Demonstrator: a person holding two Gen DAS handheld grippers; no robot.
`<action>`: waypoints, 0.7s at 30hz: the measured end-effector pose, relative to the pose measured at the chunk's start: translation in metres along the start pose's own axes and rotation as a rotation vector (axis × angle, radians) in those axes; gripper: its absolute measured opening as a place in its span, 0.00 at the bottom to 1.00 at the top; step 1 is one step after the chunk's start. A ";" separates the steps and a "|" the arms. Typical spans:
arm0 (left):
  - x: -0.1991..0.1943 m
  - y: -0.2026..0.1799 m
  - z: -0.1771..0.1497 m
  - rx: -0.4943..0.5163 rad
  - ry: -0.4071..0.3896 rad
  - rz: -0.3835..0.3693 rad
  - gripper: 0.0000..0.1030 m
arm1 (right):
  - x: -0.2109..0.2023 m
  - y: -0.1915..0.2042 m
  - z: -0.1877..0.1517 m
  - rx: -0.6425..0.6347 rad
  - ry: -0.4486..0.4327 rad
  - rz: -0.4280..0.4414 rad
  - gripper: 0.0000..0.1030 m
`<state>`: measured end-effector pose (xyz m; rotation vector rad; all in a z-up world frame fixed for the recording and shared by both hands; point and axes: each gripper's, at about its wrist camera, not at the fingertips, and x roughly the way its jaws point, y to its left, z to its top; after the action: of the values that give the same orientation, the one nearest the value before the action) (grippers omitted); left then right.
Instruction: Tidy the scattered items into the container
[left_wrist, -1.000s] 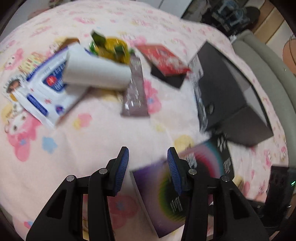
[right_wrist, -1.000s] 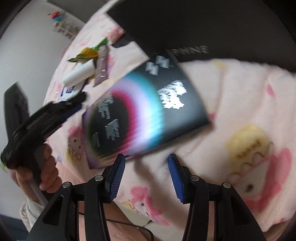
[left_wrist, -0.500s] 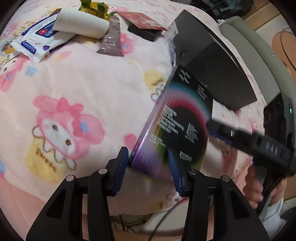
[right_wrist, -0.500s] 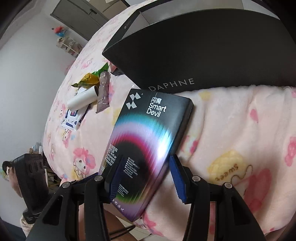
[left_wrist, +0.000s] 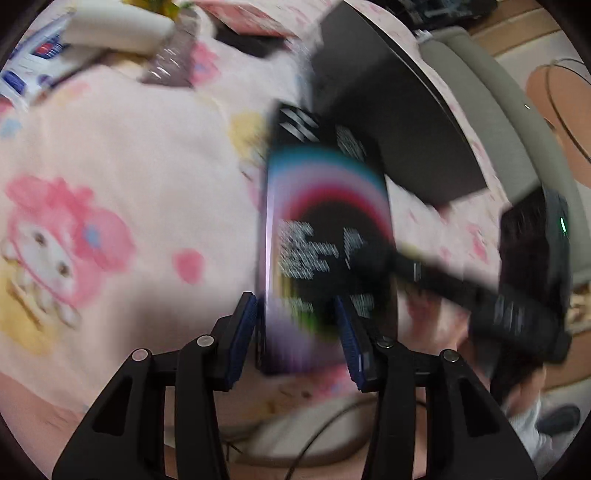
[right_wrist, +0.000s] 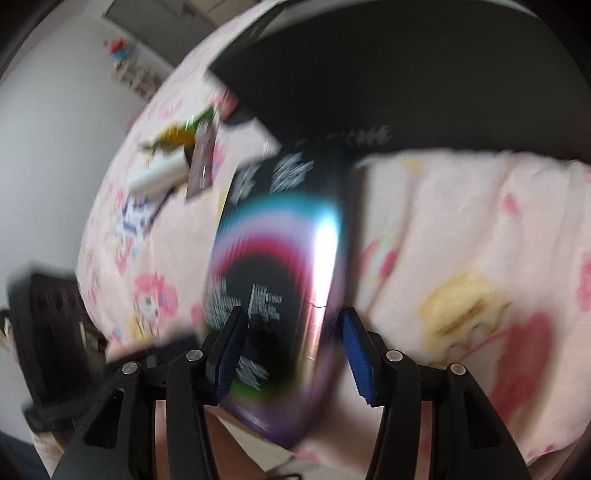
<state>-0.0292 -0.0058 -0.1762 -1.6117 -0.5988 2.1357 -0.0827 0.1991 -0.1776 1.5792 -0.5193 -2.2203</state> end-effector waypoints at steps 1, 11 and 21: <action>0.000 -0.001 0.001 0.002 -0.012 0.020 0.43 | -0.001 -0.002 0.001 0.001 0.000 -0.003 0.47; 0.013 0.000 0.014 -0.061 -0.034 0.006 0.41 | 0.016 0.005 -0.014 -0.074 0.060 -0.031 0.49; -0.049 -0.049 0.016 0.027 -0.166 0.003 0.41 | -0.042 0.025 -0.005 -0.117 -0.062 0.067 0.47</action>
<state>-0.0287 0.0058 -0.1061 -1.4307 -0.6151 2.2854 -0.0631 0.1981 -0.1324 1.4183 -0.4440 -2.2128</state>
